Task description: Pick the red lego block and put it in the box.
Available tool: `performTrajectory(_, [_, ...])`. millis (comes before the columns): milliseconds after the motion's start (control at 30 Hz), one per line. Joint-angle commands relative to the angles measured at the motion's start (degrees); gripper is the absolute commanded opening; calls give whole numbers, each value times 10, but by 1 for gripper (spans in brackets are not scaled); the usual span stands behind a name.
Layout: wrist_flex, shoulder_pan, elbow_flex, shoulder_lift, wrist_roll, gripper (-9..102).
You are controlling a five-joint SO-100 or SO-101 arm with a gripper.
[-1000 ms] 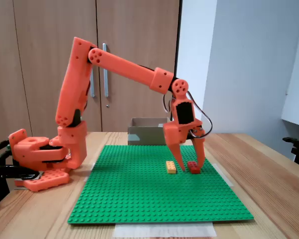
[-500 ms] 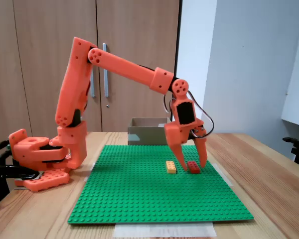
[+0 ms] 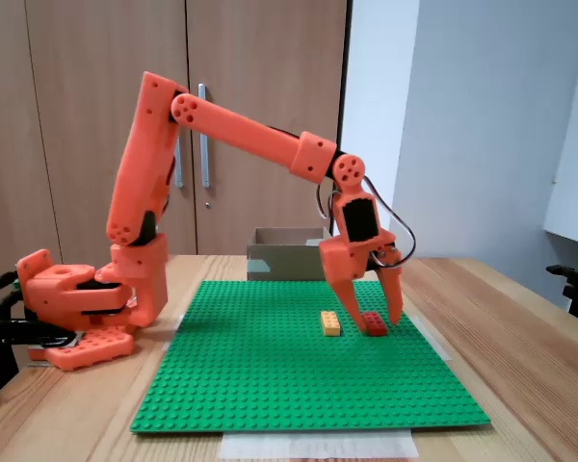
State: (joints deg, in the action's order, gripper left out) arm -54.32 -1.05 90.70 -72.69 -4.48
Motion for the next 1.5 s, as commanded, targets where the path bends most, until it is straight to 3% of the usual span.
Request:
performTrajectory(0, [7, -1, -1, -2, -4, 15])
performTrajectory(500, [20, -10, 18, -1, -9, 13])
performTrajectory(1100, [24, -15, 31, -7, -10, 1])
performTrajectory(1467, [20, -13, 46, -49, -11, -1])
